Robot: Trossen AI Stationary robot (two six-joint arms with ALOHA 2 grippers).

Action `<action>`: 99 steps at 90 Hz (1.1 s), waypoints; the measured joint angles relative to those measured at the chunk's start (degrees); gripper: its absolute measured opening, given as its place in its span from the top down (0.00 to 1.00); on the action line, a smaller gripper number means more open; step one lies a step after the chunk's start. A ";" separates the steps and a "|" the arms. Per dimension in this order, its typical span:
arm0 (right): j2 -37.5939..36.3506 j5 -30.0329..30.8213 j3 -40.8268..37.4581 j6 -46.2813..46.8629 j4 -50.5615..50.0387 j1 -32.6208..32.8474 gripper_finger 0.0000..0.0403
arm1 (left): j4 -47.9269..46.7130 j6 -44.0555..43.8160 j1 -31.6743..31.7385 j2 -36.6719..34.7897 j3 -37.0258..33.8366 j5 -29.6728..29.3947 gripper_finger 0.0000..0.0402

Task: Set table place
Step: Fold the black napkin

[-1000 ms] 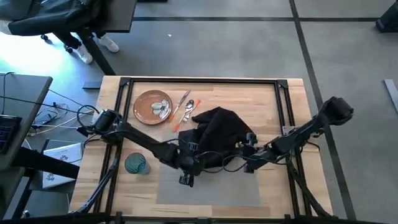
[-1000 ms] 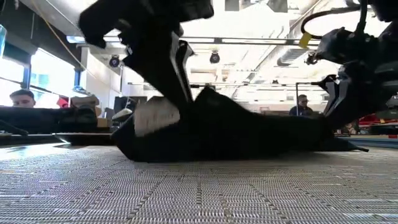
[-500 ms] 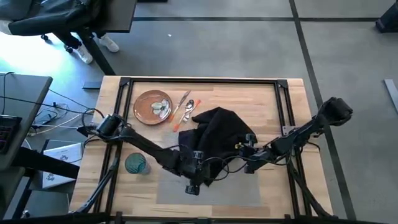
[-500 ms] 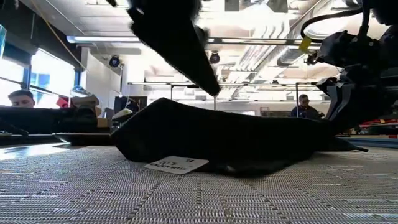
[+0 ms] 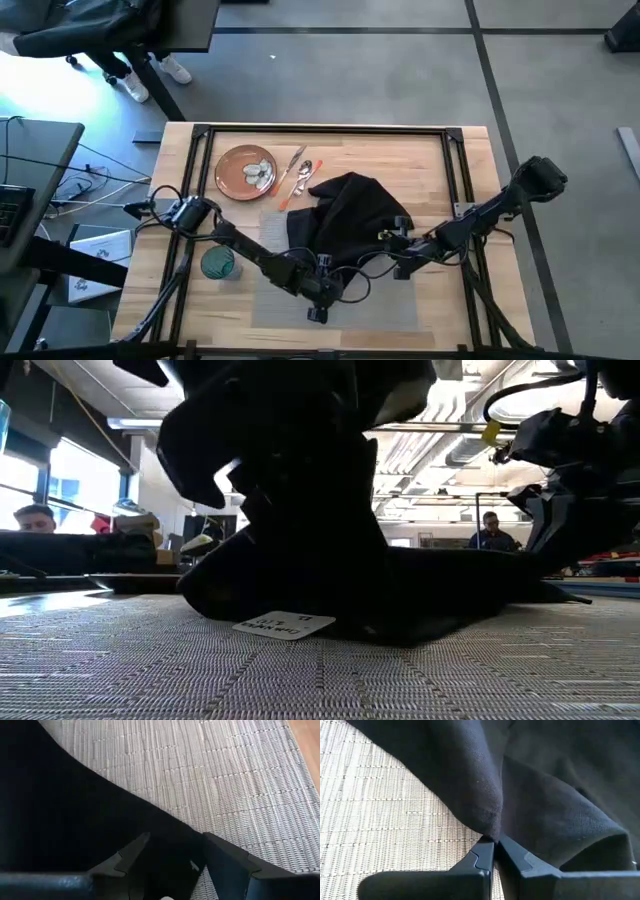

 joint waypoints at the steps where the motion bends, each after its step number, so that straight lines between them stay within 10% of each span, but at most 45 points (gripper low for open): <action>1: 0.00 0.00 0.00 0.00 0.01 0.00 1.00 | 0.01 -0.05 0.00 0.08 0.01 0.06 0.60; 22: -0.02 0.00 0.00 -0.04 -0.03 0.00 1.00 | 0.62 -0.11 0.00 1.80 0.27 2.00 0.64; 47: -0.31 0.00 0.14 -0.84 -0.40 0.00 1.00 | -0.26 -0.04 -0.13 1.30 0.54 2.92 0.98; 99: -9.14 -10.56 15.04 5.74 -24.41 2.82 0.98 | -36.29 -10.16 -10.71 -13.22 7.02 -1.51 1.00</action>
